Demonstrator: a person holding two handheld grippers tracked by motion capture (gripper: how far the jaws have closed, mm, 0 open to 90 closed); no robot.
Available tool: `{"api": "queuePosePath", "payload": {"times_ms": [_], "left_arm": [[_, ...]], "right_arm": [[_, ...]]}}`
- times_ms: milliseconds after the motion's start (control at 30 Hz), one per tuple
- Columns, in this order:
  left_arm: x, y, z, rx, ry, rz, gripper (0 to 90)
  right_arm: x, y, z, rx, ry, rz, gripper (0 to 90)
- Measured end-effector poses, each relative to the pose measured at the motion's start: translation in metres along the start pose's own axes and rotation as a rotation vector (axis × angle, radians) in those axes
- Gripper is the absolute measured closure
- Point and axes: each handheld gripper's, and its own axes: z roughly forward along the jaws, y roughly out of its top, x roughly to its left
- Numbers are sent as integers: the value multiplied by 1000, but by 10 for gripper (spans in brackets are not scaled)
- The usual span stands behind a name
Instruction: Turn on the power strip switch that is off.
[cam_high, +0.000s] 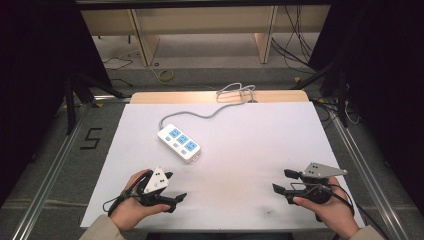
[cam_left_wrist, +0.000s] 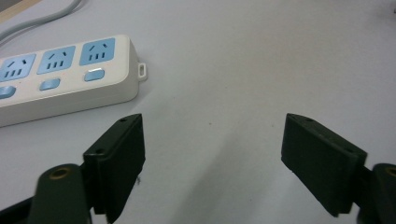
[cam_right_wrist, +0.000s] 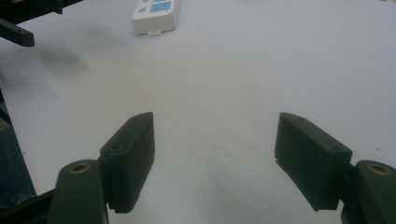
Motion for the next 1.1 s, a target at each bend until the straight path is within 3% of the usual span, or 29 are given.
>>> {"api": "queuePosePath", "payload": {"times_ms": [67,167,300,333,400,433,500,1100], "left_arm": [[0,0,0,-4,3,-4,258],[2,0,-2,11,22,-24,389],[7,2,-6,0,53,-41,658],[8,2,-7,-6,58,-44,658],[9,4,-9,9,72,-41,826],[9,4,-10,13,80,-50,862],[10,5,-11,19,77,-78,884],[11,13,-8,32,65,-98,895]], "right_arm": [[0,0,0,-2,-1,1,294],[0,0,0,5,-8,0,294],[0,0,0,6,-11,0,294],[0,0,0,6,-11,0,294],[0,0,1,7,-10,0,294],[0,0,1,8,-10,0,294],[0,0,1,7,-10,1,294],[0,0,0,11,-17,3,294]]}}
